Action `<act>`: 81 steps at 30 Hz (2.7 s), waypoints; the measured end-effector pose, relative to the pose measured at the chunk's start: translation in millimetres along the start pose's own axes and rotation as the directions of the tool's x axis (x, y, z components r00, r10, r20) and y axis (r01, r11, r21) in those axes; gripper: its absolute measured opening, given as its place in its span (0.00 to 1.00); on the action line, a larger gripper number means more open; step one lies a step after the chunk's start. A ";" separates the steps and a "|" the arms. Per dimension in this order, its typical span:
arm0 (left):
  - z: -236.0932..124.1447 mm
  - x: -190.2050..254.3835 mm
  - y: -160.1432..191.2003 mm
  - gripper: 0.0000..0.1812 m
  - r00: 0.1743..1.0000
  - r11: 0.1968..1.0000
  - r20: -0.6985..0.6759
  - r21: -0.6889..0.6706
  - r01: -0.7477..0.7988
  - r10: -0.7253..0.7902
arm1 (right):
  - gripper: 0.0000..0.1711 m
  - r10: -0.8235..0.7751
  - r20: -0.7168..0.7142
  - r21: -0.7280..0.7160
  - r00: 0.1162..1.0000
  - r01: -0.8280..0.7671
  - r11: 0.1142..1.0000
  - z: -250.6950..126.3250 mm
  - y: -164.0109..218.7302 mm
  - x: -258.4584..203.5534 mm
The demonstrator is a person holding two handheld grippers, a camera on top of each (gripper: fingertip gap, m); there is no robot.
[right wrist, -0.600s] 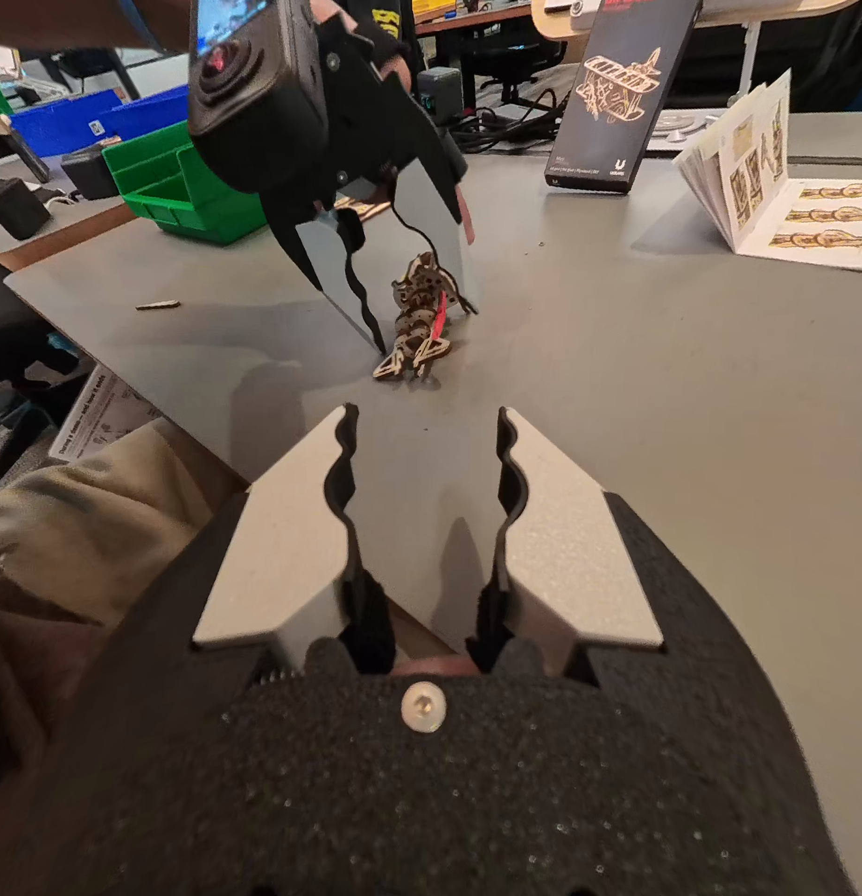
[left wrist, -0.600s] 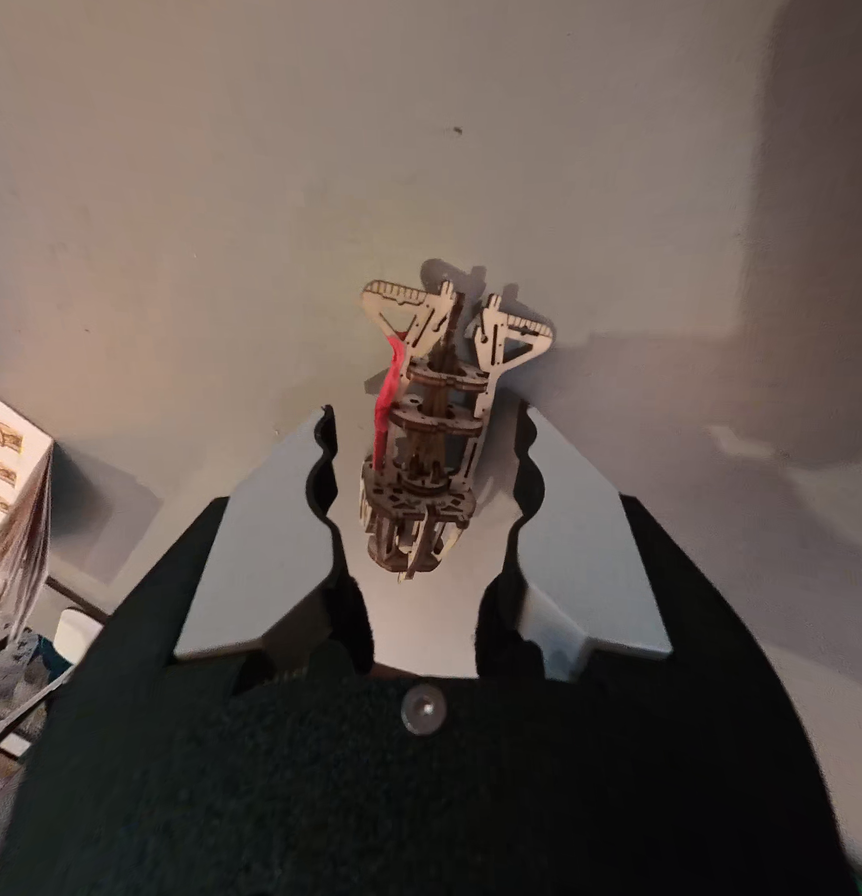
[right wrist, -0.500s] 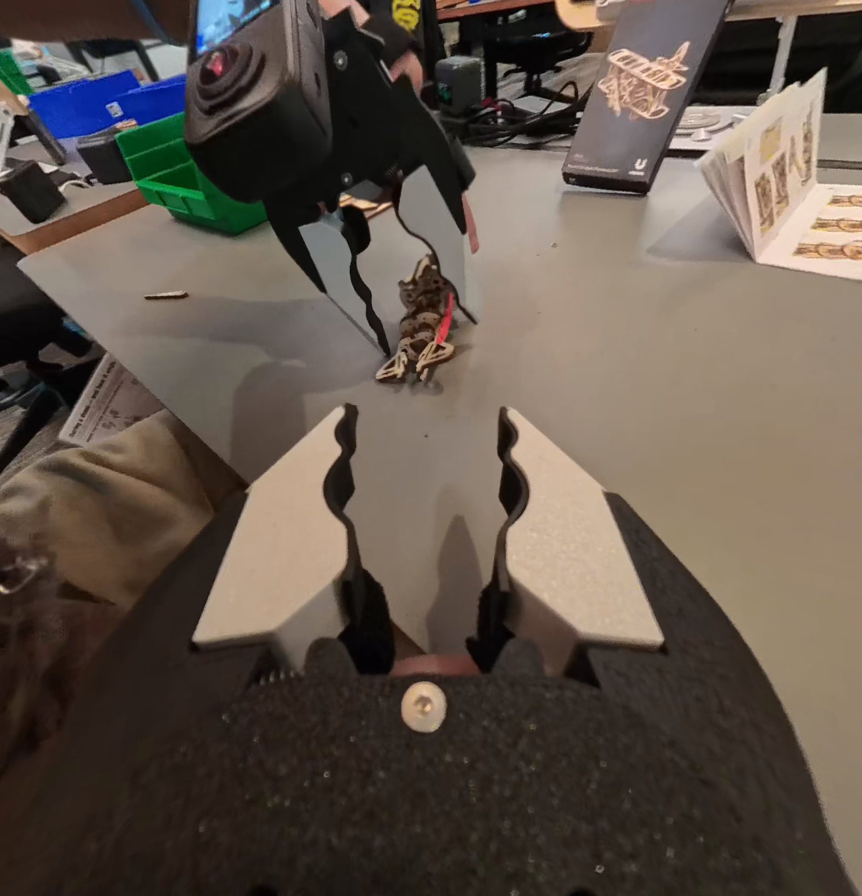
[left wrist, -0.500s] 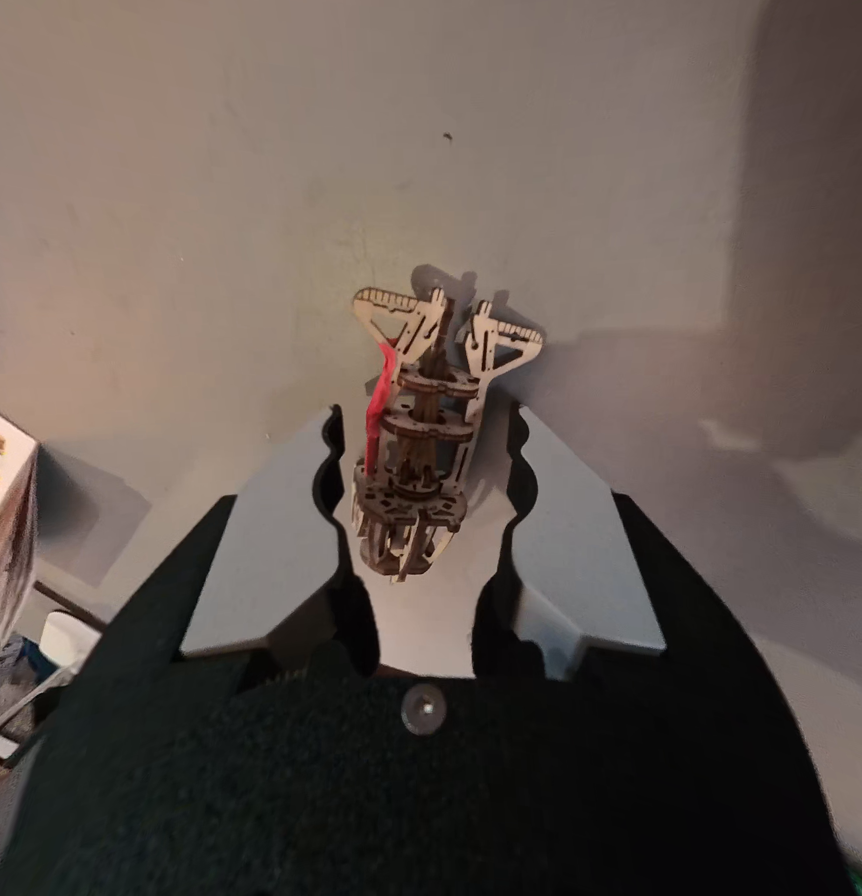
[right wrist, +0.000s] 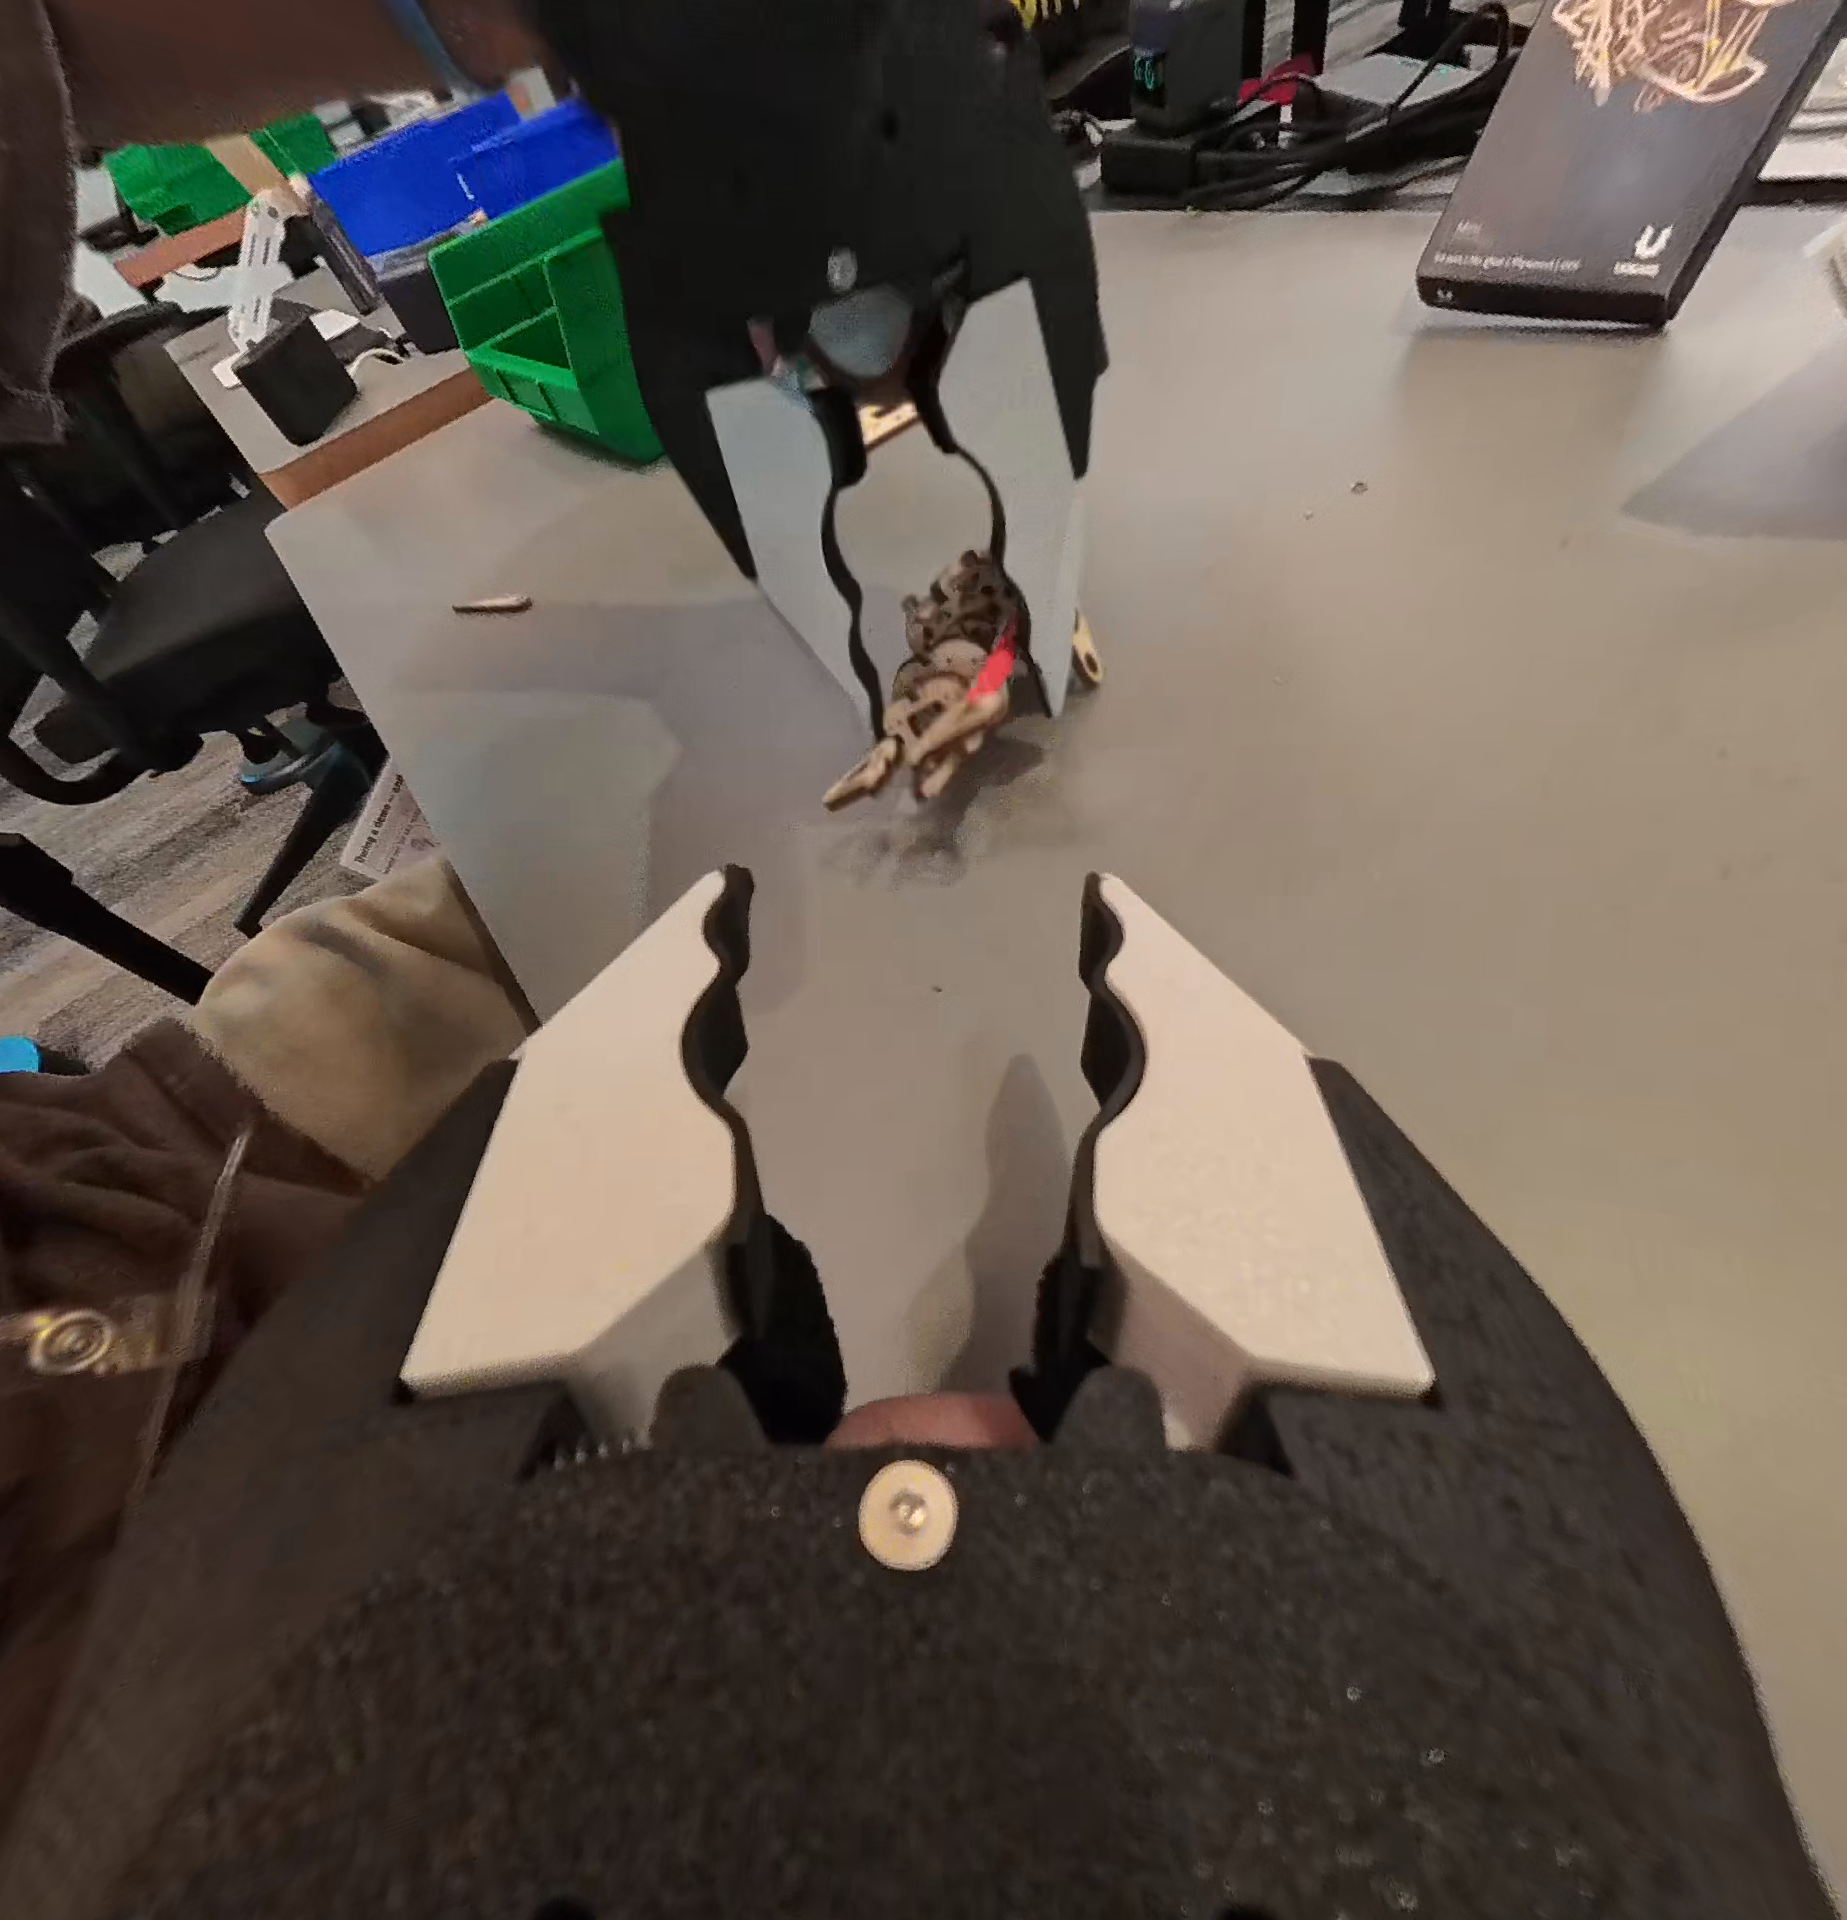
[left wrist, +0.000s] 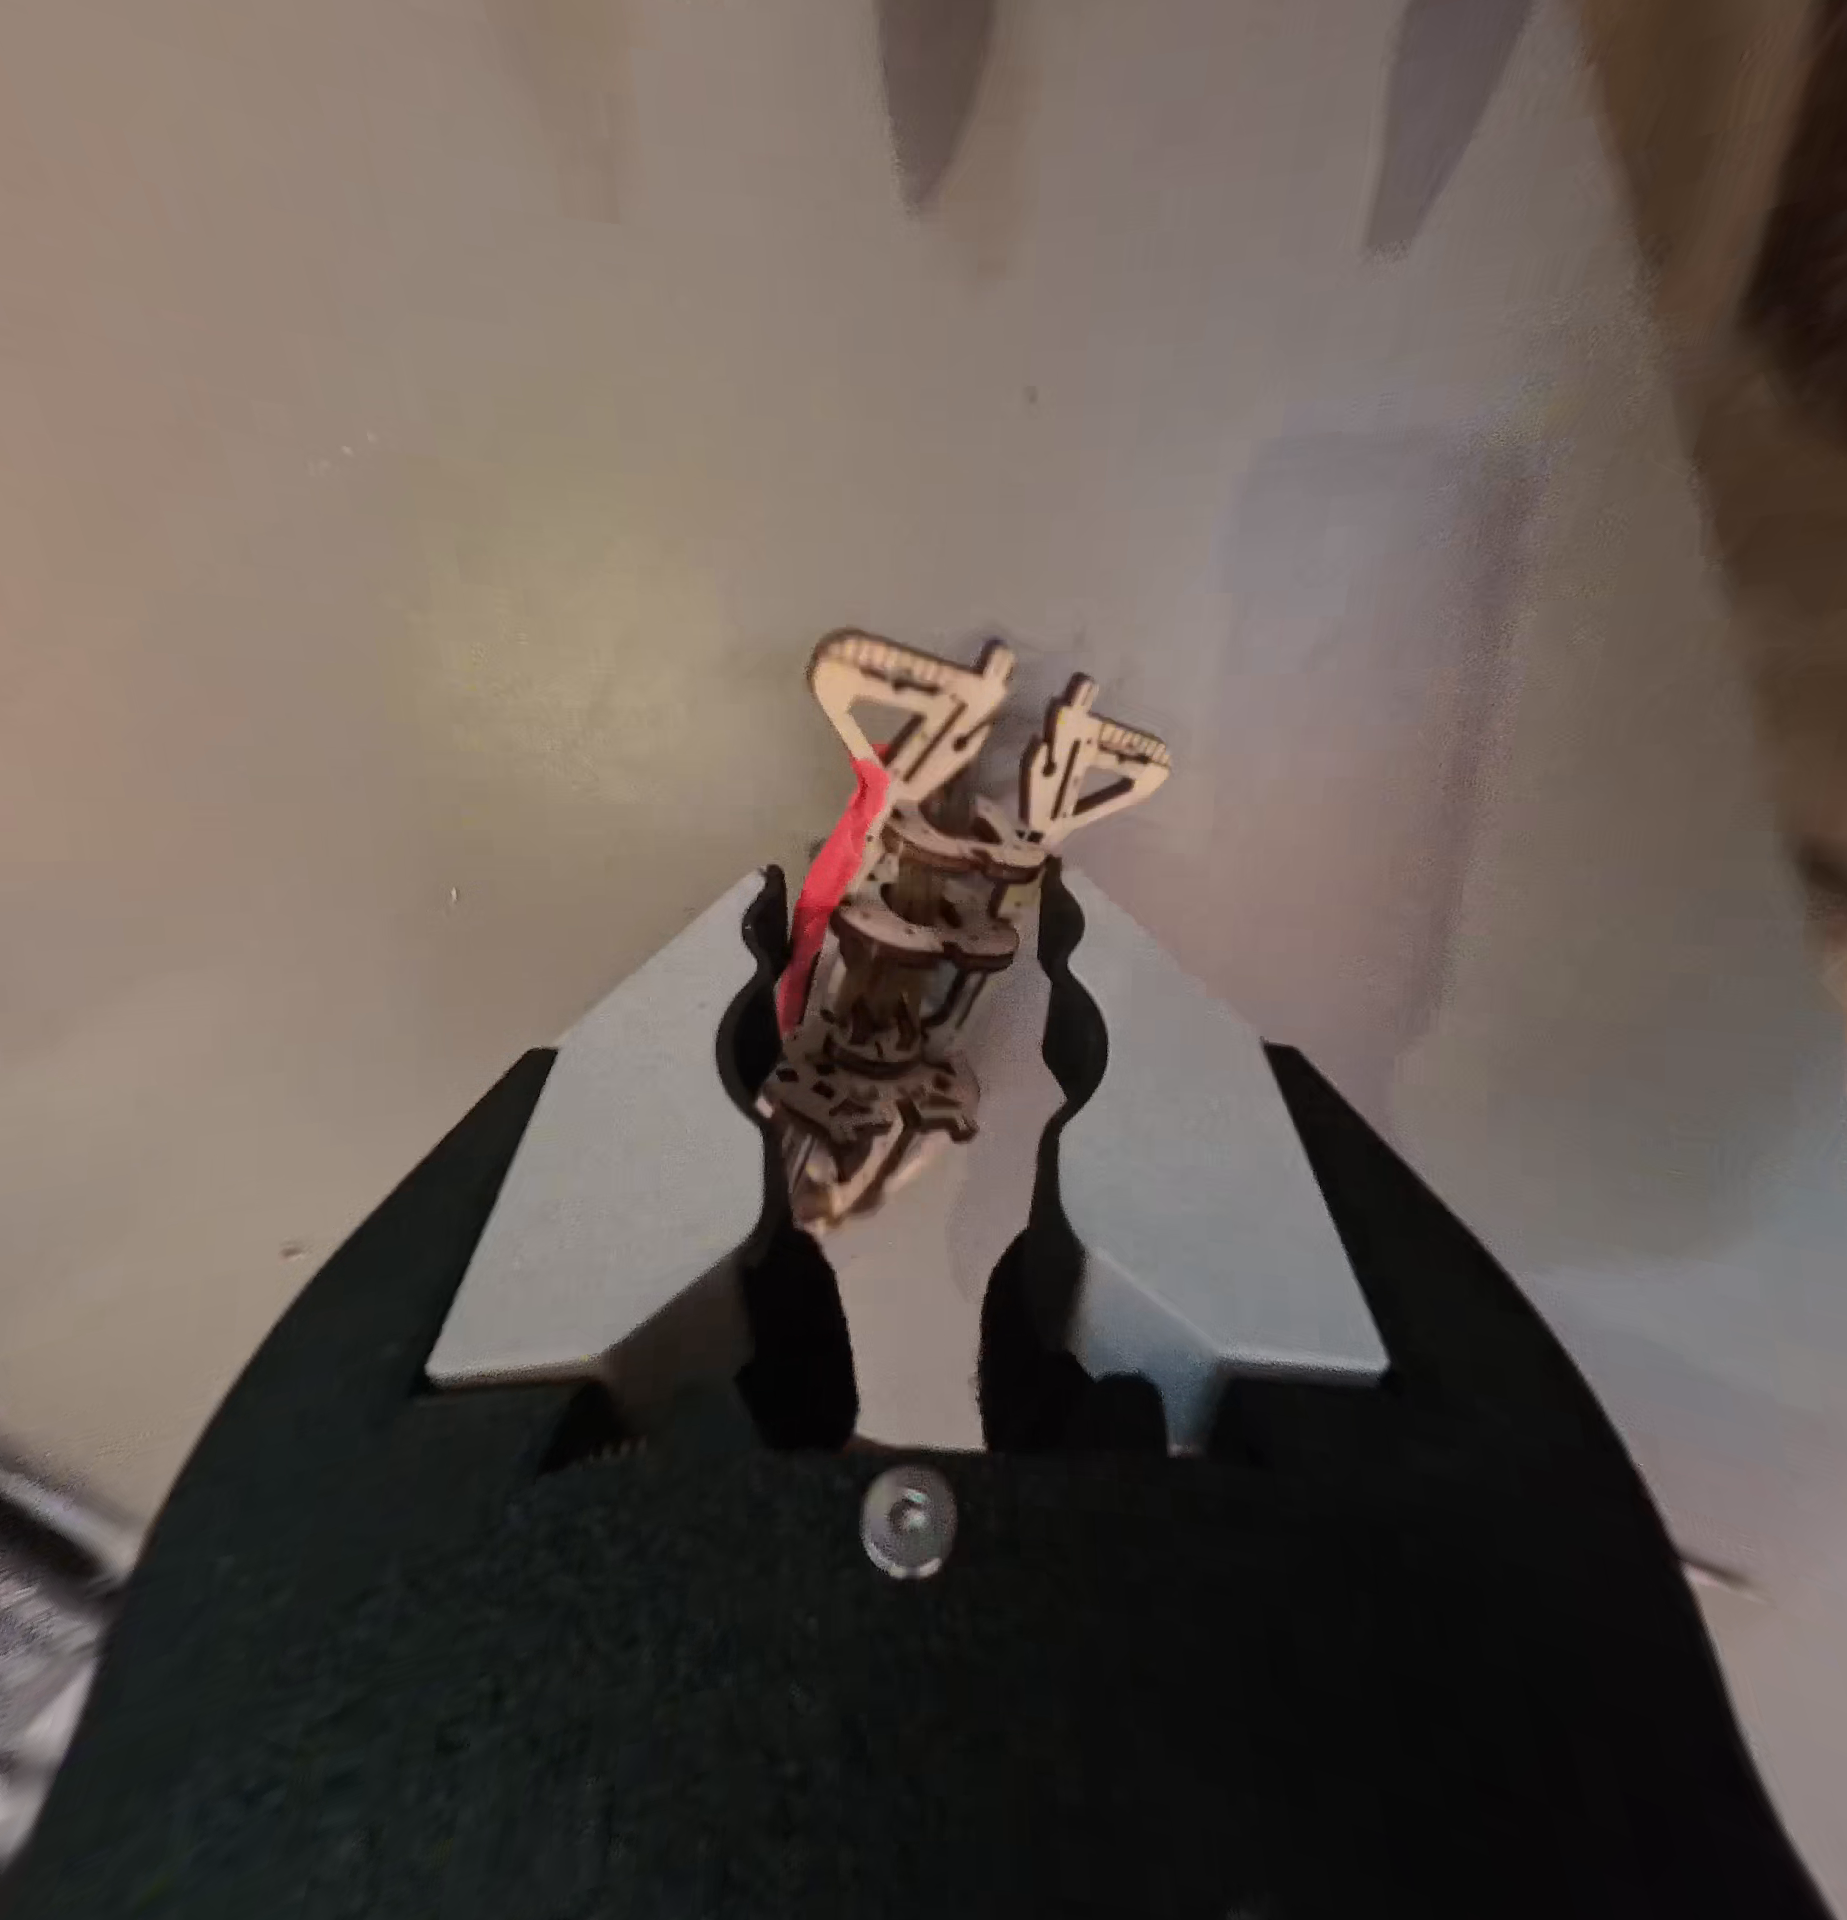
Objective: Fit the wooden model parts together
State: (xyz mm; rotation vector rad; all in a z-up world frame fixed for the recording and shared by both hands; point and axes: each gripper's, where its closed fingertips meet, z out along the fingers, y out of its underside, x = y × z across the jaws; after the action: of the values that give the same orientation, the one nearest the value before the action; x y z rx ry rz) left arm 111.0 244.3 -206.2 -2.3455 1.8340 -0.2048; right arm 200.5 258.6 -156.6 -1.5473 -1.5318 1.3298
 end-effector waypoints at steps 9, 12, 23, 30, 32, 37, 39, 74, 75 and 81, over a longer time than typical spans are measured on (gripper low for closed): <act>-79.6 9.3 -76.7 0.21 0.894 0.561 -0.420 0.707 0.431 -0.157 | 0.28 -0.118 0.080 0.141 0.990 0.106 0.984 13.8 -35.5 -11.7; -87.1 10.1 -81.6 0.18 0.890 0.425 -0.439 0.787 0.448 -0.126 | 0.27 -0.151 0.100 0.143 0.983 0.136 0.980 15.0 -35.9 -11.6; -69.0 23.2 -87.0 0.17 0.886 0.395 -0.451 0.799 0.453 -0.106 | 0.32 -0.206 0.086 0.039 0.975 0.203 0.978 37.5 -17.0 -15.7; -47.1 12.8 -79.7 0.32 0.874 0.441 -0.412 0.755 0.486 -0.258 | 0.30 -0.285 -0.125 -0.091 0.950 0.275 0.957 47.6 -3.1 8.4; -37.7 8.2 -72.2 0.38 0.867 0.456 -0.347 0.746 0.486 -0.357 | 0.30 -0.335 -0.216 -0.174 0.917 0.301 0.937 49.7 1.7 17.7; -24.2 4.0 -64.4 0.37 0.821 0.455 -0.282 0.721 0.523 -0.497 | 0.30 -0.448 -0.331 -0.294 0.831 0.360 0.885 57.7 5.8 19.1; -21.5 2.2 -62.6 0.36 0.801 0.443 -0.286 0.712 0.545 -0.526 | 0.30 -0.456 -0.360 -0.314 0.814 0.355 0.881 57.4 6.3 20.7; -92.0 112.7 -66.6 0.26 0.631 0.381 -0.688 0.724 0.575 0.357 | 0.09 -0.178 0.631 0.201 0.755 0.063 0.977 36.0 -84.2 -70.0; -96.4 115.2 -66.3 0.26 0.609 0.366 -0.692 0.722 0.587 0.388 | 0.08 -0.213 0.641 0.214 0.737 0.095 0.972 37.7 -87.8 -74.8; -109.3 117.2 -61.1 0.26 0.565 0.320 -0.686 0.721 0.615 0.459 | 0.07 -0.245 0.736 0.163 0.631 0.186 0.969 44.1 -83.2 -88.7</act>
State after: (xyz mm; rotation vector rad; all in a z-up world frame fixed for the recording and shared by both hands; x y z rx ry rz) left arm 174.9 140.8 -85.3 -1.3332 0.9962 -2.1252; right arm 142.9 177.6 -73.9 -0.7033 -2.0322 1.9895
